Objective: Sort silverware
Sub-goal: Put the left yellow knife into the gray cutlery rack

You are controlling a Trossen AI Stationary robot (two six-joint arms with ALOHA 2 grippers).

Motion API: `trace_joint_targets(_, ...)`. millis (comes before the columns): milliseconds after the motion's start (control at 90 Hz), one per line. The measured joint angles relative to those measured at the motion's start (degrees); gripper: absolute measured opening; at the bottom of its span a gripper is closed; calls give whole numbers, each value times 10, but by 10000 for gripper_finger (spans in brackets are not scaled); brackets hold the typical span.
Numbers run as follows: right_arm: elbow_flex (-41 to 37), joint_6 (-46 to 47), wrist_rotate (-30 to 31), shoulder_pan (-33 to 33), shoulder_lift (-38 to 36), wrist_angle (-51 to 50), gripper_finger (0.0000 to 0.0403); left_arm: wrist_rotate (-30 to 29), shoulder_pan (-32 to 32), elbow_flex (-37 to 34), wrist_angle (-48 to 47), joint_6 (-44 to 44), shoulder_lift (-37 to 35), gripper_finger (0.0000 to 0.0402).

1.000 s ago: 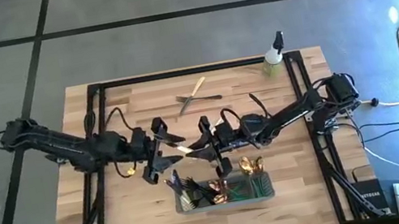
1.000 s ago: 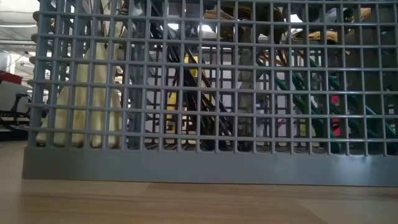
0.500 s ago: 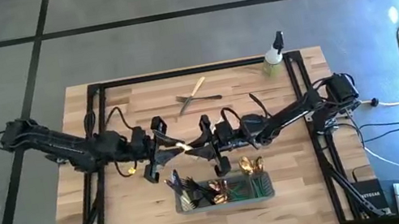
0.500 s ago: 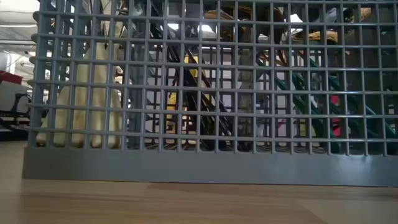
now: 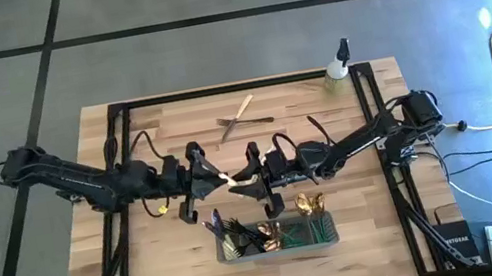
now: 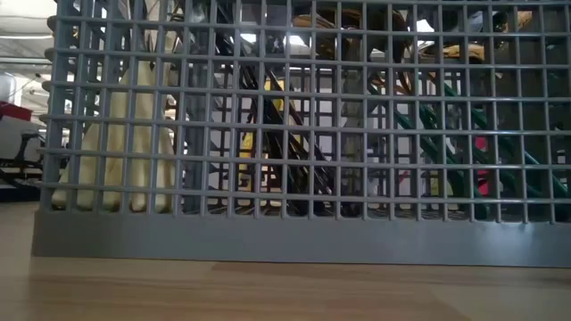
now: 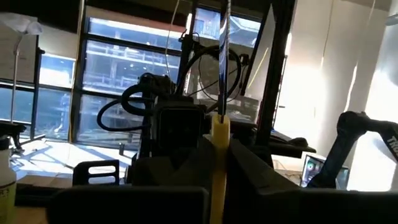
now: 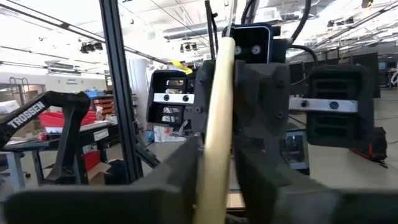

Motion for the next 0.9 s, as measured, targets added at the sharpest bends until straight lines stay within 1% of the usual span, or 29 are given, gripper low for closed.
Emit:
trace_joint_targets(111,0,-8,-5,0,0,4,186,0,0,0,0,2,0,0)
trace_joint_targets(178,0,-8,-19,0,0,5,221,-2,0,0,0,2,0,0)
trace_joint_targets(244,0,-8,-26,0,0,6,248,-2,0,0,0,6,0,1)
trace_joint_targets(322,0,-8,-30,0,0,10,268,-6,0,0,0,10,0,1)
trace_joint_targets(422,0,-7,-30,0,0,22,282,-15,-1,0,0,18,-1,1)
trace_joint_targets(489,0,-6,-30,0,-1,30,287,-30,-3,0,0,30,-2,1)
trace_joint_targets(678,-1,-11,-27,-2,-16,23,289,-67,-31,0,-11,65,-32,1)
trace_joint_targets(811,-1,-39,-9,-7,-39,-21,289,-123,-77,0,-43,77,-58,1)
trace_joint_targets(900,-1,-48,-4,-9,-57,-42,289,-183,-118,0,-78,70,-72,1)
